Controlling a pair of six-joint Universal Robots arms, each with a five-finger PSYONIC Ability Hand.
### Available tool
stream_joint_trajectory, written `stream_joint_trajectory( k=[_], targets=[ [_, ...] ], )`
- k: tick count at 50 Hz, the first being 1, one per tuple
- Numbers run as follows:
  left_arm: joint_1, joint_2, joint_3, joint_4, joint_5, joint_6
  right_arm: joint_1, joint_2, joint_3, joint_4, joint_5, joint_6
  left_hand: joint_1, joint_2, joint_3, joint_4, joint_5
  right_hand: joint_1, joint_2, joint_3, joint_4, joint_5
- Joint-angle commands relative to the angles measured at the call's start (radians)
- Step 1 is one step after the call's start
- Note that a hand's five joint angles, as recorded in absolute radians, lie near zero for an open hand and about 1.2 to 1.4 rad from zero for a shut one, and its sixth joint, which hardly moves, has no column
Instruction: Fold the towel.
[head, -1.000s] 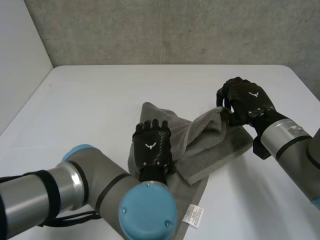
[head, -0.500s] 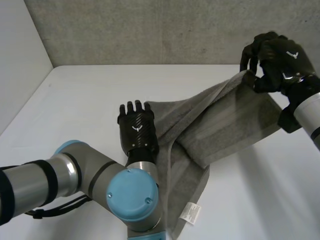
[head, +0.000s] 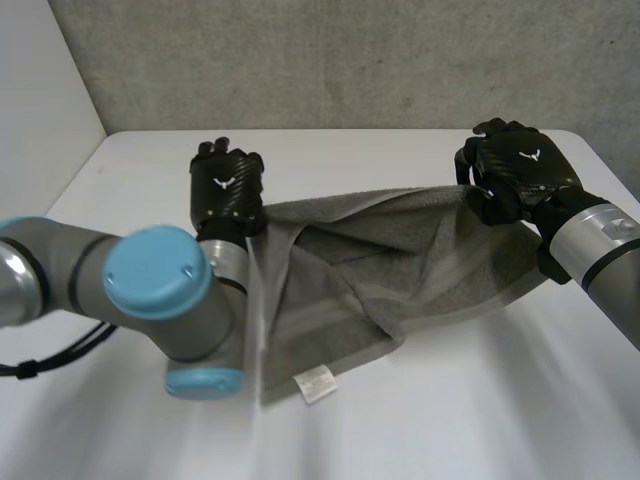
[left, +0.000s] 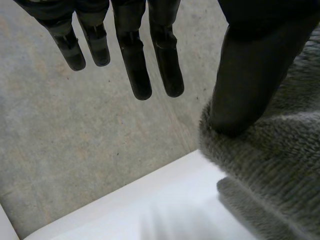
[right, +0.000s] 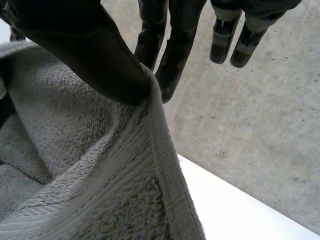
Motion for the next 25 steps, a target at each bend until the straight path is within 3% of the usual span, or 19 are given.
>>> stream_joint_trajectory(
  k=[1,3,11,15,21,23,25],
  targets=[
    [0.125,0.000,0.030,-0.093,0.202,-0.009,0.005,-0.009,0.007,-0.001,0.003,0.003,-0.123,-0.122,-0.044,-0.052,-0.122,0.080,0.106,-0.006,-0.007,0.071],
    [0.174,0.000,0.039,-0.134,0.333,-0.014,0.008,-0.003,0.007,-0.002,0.004,0.002,-0.210,-0.209,-0.044,-0.052,-0.210,0.080,0.106,-0.006,-0.007,0.071],
    [0.274,0.000,0.060,-0.281,0.536,-0.017,0.015,0.016,0.009,-0.002,0.003,0.000,-0.363,-0.362,-0.044,-0.052,-0.363,0.080,0.106,-0.006,-0.007,0.071],
    [0.269,0.007,0.043,-0.352,0.555,-0.044,0.023,0.029,0.009,-0.002,0.003,0.000,-0.422,-0.421,-0.044,-0.052,-0.422,0.080,0.106,-0.006,-0.007,0.071],
    [0.188,0.081,-0.056,-0.389,0.531,-0.207,0.026,0.039,0.012,-0.002,0.003,0.000,-0.454,-0.453,-0.044,-0.052,-0.454,0.080,0.106,-0.006,-0.007,0.071],
    [0.163,0.098,-0.078,-0.389,0.501,-0.244,0.026,0.040,0.015,-0.002,0.003,-0.001,-0.454,-0.453,-0.044,-0.052,-0.454,0.080,0.106,-0.006,-0.007,0.071],
    [0.123,0.105,-0.105,-0.388,0.402,-0.294,0.026,0.040,0.016,-0.002,0.003,-0.001,-0.454,-0.453,-0.044,-0.052,-0.454,0.080,0.106,-0.006,-0.007,0.071]
  ],
)
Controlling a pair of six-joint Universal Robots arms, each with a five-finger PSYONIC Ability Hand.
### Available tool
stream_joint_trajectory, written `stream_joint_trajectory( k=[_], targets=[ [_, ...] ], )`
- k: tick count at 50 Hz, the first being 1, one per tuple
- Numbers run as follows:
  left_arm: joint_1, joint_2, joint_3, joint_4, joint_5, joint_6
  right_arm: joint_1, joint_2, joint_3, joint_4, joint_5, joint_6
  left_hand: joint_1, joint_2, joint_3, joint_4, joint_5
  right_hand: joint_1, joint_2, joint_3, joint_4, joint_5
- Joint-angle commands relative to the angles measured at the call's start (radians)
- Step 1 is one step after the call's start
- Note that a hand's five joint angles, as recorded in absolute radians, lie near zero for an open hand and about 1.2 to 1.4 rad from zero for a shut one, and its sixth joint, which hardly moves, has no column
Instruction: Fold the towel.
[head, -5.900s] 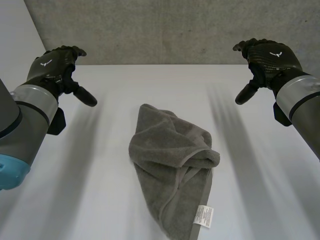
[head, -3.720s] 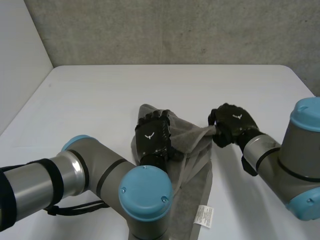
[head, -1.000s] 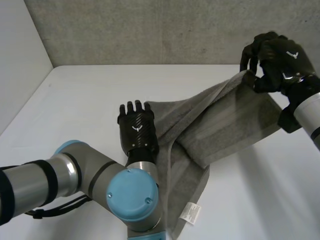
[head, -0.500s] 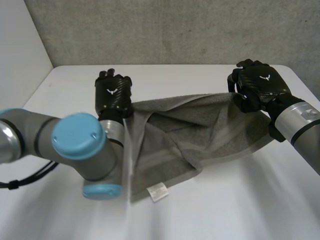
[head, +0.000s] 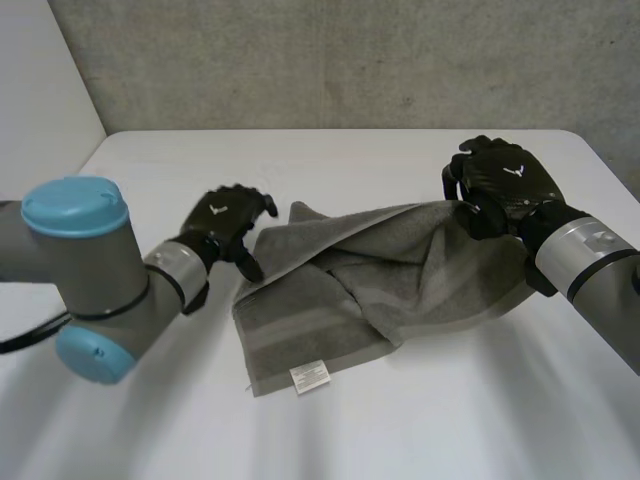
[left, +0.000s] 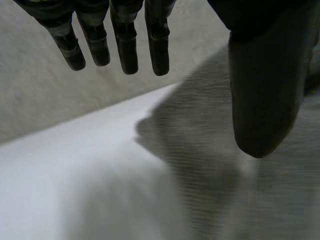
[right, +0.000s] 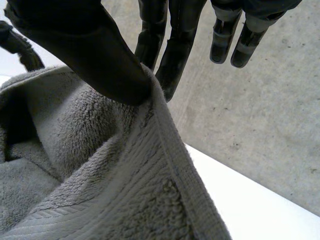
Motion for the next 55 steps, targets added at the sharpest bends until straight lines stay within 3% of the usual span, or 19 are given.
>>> stream_joint_trajectory(
  k=[1,3,6,8,9,11,16,22,36,41,46,47,48,49,51,55],
  targets=[
    [-0.098,0.050,-0.083,-0.003,-0.143,-0.144,0.001,0.005,0.005,0.000,0.000,-0.001,-0.069,-0.044,-0.044,-0.052,-0.013,0.080,0.106,-0.006,-0.007,0.071],
    [-0.128,0.039,-0.102,0.002,-0.270,-0.157,0.001,0.005,0.008,0.000,0.002,-0.001,-0.069,-0.044,-0.044,-0.052,-0.013,0.080,0.106,-0.006,-0.007,0.071],
    [-0.138,0.033,-0.106,0.004,-0.339,-0.159,0.002,0.008,0.011,0.002,0.002,-0.001,-0.069,-0.044,-0.044,-0.052,-0.013,0.080,0.106,-0.006,-0.007,0.071],
    [-0.147,0.004,-0.108,0.010,-0.458,-0.162,0.004,0.010,0.013,0.002,0.002,-0.001,-0.086,-0.062,-0.044,-0.052,-0.030,0.080,0.106,-0.006,-0.007,0.071],
    [-0.147,0.004,-0.108,0.010,-0.459,-0.162,0.004,0.010,0.013,0.002,0.002,-0.001,-0.086,-0.062,-0.044,-0.052,-0.031,0.080,0.106,-0.006,-0.007,0.071],
    [-0.159,-0.056,-0.097,0.039,-0.551,-0.161,0.016,0.010,0.015,0.000,0.002,-0.001,-0.119,-0.094,-0.044,-0.052,-0.063,0.080,0.106,-0.006,-0.007,0.071],
    [-0.171,-0.105,-0.089,0.118,-0.637,-0.154,0.033,0.011,0.019,0.002,0.003,-0.001,-0.124,-0.100,-0.044,-0.052,-0.069,0.080,0.106,-0.006,-0.007,0.071],
    [-0.174,-0.174,-0.060,0.192,-0.655,-0.145,0.033,0.011,0.024,0.000,0.003,-0.001,-0.122,-0.097,-0.044,-0.052,-0.066,0.080,0.106,-0.006,-0.007,0.071],
    [-0.179,-0.210,0.003,0.200,-0.641,-0.156,0.031,0.013,0.024,0.000,0.002,-0.001,-0.095,-0.070,-0.044,-0.052,-0.039,0.080,0.106,-0.006,-0.007,0.071],
    [-0.179,-0.220,0.015,0.201,-0.618,-0.157,0.030,0.019,0.022,0.000,0.003,-0.001,0.025,0.050,-0.044,-0.052,0.081,0.080,0.106,-0.006,-0.007,0.071],
    [-0.178,-0.223,0.013,0.195,-0.562,-0.159,0.021,0.019,0.018,0.000,0.002,0.000,0.444,0.469,-0.044,-0.052,0.500,0.080,0.106,-0.006,-0.007,0.071],
    [-0.178,-0.223,0.013,0.195,-0.562,-0.159,0.021,0.019,0.018,0.000,0.002,0.000,0.445,0.470,-0.044,-0.052,0.501,0.080,0.106,-0.006,-0.007,0.071],
    [-0.176,-0.222,0.013,0.192,-0.553,-0.159,0.017,0.019,0.013,0.000,0.002,0.000,0.605,0.630,-0.044,-0.052,0.661,0.080,0.106,-0.006,-0.007,0.071],
    [-0.176,-0.222,0.013,0.192,-0.553,-0.159,0.016,0.020,0.008,0.000,0.000,0.000,0.607,0.631,-0.044,-0.052,0.662,0.080,0.106,-0.006,-0.007,0.071],
    [-0.170,-0.219,0.009,0.192,-0.546,-0.159,0.013,0.020,0.004,0.002,0.002,0.000,0.887,0.911,-0.044,-0.052,0.942,0.080,0.106,-0.006,-0.007,0.071],
    [-0.159,-0.206,0.004,0.191,-0.545,-0.159,0.007,0.019,-0.004,0.002,0.002,0.002,0.982,1.007,-0.044,-0.052,1.038,0.080,0.106,-0.006,-0.007,0.071]
  ],
)
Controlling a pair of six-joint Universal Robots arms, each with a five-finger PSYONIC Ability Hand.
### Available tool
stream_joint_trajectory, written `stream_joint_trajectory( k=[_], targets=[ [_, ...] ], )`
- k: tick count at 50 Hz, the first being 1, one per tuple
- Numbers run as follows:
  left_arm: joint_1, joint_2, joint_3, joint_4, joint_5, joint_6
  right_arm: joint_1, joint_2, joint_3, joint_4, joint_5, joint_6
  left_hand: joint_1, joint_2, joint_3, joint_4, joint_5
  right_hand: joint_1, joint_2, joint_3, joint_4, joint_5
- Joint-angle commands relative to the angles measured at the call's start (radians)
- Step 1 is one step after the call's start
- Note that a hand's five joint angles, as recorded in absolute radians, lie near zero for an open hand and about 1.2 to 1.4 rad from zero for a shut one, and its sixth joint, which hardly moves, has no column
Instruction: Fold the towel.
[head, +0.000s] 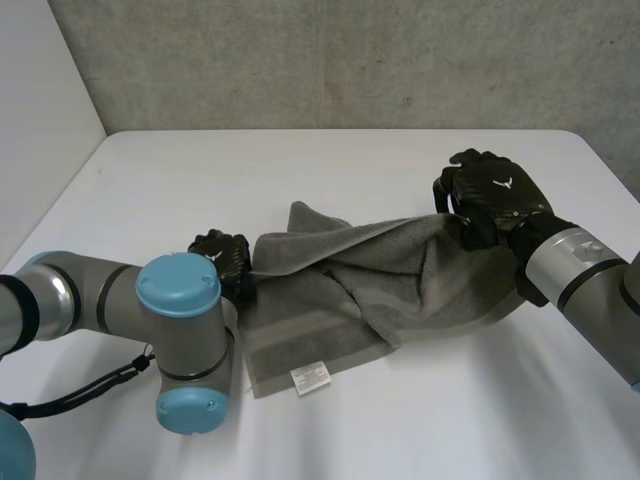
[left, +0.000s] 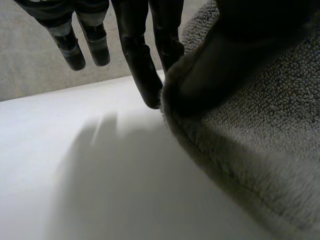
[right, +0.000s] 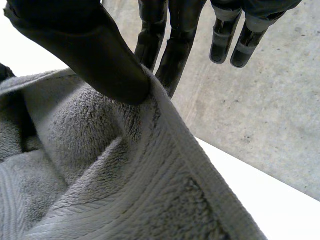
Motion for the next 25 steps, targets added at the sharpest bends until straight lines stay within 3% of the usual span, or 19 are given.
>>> stream_joint_trajectory(
  k=[1,5,8,10,13,15,17,22,25],
  targets=[
    [0.021,0.018,-0.008,-0.004,0.014,0.000,-0.018,-0.002,-0.021,0.007,0.000,0.001,0.171,0.159,-0.044,-0.052,0.158,0.080,0.102,-0.006,-0.007,0.068],
    [0.047,0.036,-0.018,-0.024,0.038,0.003,-0.035,-0.012,-0.041,0.044,-0.007,-0.002,0.171,0.159,-0.044,-0.052,0.158,0.080,0.102,-0.006,-0.007,0.068],
    [0.081,0.128,-0.037,-0.099,0.112,0.005,-0.058,-0.018,-0.073,0.124,-0.030,-0.011,0.171,0.159,-0.044,-0.052,0.158,0.080,0.102,-0.006,-0.007,0.068],
    [0.098,0.196,-0.050,-0.189,0.219,0.005,-0.072,-0.016,-0.112,0.234,-0.075,-0.069,0.171,0.159,-0.044,-0.052,0.158,0.080,0.102,-0.006,-0.007,0.068],
    [0.101,0.219,-0.041,-0.232,0.274,0.009,-0.063,0.004,-0.141,0.344,-0.139,-0.190,0.171,0.159,-0.044,-0.052,0.158,0.080,0.102,-0.006,-0.007,0.068],
    [0.130,0.248,-0.013,-0.306,0.377,0.011,-0.060,0.020,-0.159,0.381,-0.151,-0.259,0.171,0.159,-0.044,-0.052,0.158,0.080,0.102,-0.006,-0.007,0.068],
    [0.155,0.259,0.004,-0.330,0.414,0.012,-0.055,0.059,-0.191,0.410,-0.155,-0.316,0.171,0.159,-0.044,-0.052,0.158,0.080,0.102,-0.006,-0.007,0.068],
    [0.216,0.254,0.148,-0.360,0.518,0.015,0.006,0.205,-0.405,0.451,-0.106,-0.367,0.171,0.159,-0.044,-0.052,0.158,0.080,0.102,-0.006,-0.007,0.068],
    [0.236,0.205,0.282,-0.364,0.593,0.025,0.049,0.273,-0.612,0.444,-0.029,-0.368,0.171,0.159,-0.044,-0.052,0.158,0.080,0.102,-0.006,-0.007,0.068]
  ],
)
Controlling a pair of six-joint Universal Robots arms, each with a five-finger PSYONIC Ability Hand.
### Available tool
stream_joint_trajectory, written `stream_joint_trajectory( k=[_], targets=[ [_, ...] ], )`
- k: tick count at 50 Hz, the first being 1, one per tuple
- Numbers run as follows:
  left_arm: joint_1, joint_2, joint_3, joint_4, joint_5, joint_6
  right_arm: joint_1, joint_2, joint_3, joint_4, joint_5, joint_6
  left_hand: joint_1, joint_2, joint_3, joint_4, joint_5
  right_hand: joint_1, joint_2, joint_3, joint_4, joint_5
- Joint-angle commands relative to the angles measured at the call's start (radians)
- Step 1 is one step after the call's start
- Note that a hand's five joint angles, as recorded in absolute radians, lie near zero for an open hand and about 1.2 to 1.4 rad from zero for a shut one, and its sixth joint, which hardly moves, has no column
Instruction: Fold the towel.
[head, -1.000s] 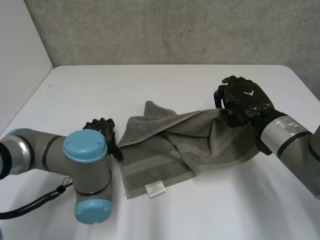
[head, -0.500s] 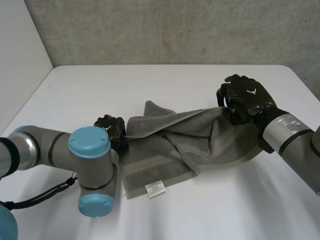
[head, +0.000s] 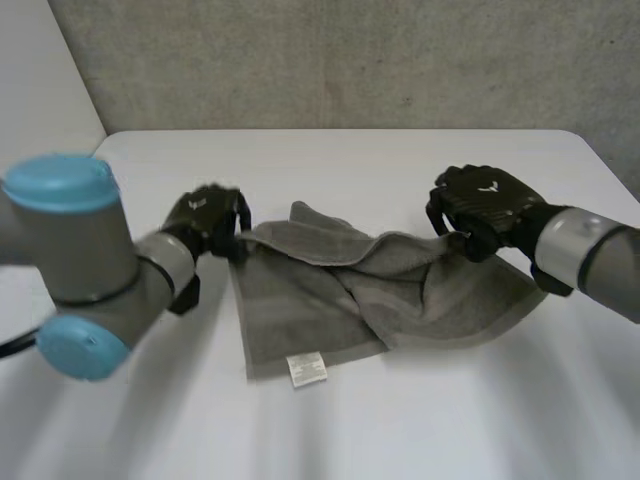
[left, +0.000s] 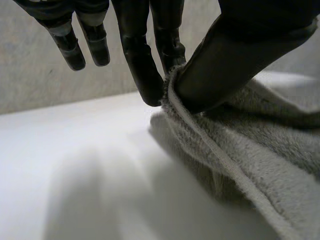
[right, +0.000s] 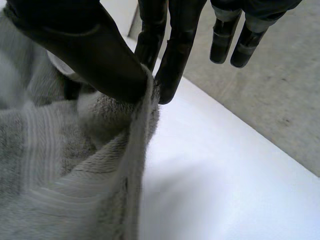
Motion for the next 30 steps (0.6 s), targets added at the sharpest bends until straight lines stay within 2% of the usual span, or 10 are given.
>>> stream_joint_trajectory(
  k=[1,5,7,11,18,20,21,23,26,30],
  targets=[
    [0.050,-0.079,0.295,-0.016,0.157,0.024,0.083,0.168,-0.420,0.003,0.147,-0.025,0.138,0.075,-0.044,-0.052,0.081,0.080,0.102,-0.006,-0.007,0.060],
    [0.055,-0.084,0.429,-0.010,0.166,0.061,0.090,0.193,-0.656,-0.057,0.250,0.027,0.138,0.075,-0.044,-0.052,0.081,0.080,0.102,-0.006,-0.007,0.060],
    [0.050,-0.070,0.480,-0.005,0.163,0.081,0.082,0.171,-0.771,-0.194,0.337,0.142,0.138,0.075,-0.044,-0.052,0.081,0.080,0.102,-0.006,-0.007,0.060],
    [0.047,0.037,0.566,0.068,0.134,0.089,0.077,0.078,-0.742,-0.330,0.358,0.231,0.138,0.075,-0.044,-0.052,0.081,0.080,0.102,-0.006,-0.007,0.060],
    [0.055,0.166,0.517,0.154,0.160,0.103,0.062,-0.047,-0.532,-0.367,0.224,0.248,0.138,0.075,-0.044,-0.052,0.081,0.080,0.102,-0.006,-0.007,0.060],
    [0.061,0.200,0.421,0.168,0.215,0.118,0.059,-0.115,-0.402,-0.379,0.127,0.230,0.138,0.075,-0.044,-0.052,0.081,0.080,0.102,-0.006,-0.007,0.060],
    [0.061,0.200,0.420,0.168,0.215,0.118,0.059,-0.116,-0.402,-0.379,0.126,0.230,0.138,0.075,-0.044,-0.052,0.081,0.080,0.102,-0.006,-0.007,0.060],
    [0.087,0.218,0.295,0.168,0.283,0.170,0.056,-0.152,-0.277,-0.398,0.028,0.198,0.138,0.075,-0.044,-0.052,0.081,0.080,0.102,-0.006,-0.007,0.060],
    [0.101,0.215,0.162,0.168,0.318,0.249,0.038,-0.157,-0.134,-0.410,-0.041,0.134,0.138,0.075,-0.044,-0.052,0.081,0.080,0.102,-0.006,-0.007,0.060],
    [0.095,0.197,0.007,0.167,0.323,0.369,0.024,-0.151,-0.006,-0.404,-0.061,0.041,0.138,0.075,-0.044,-0.052,0.081,0.080,0.102,-0.006,-0.007,0.060]
  ],
)
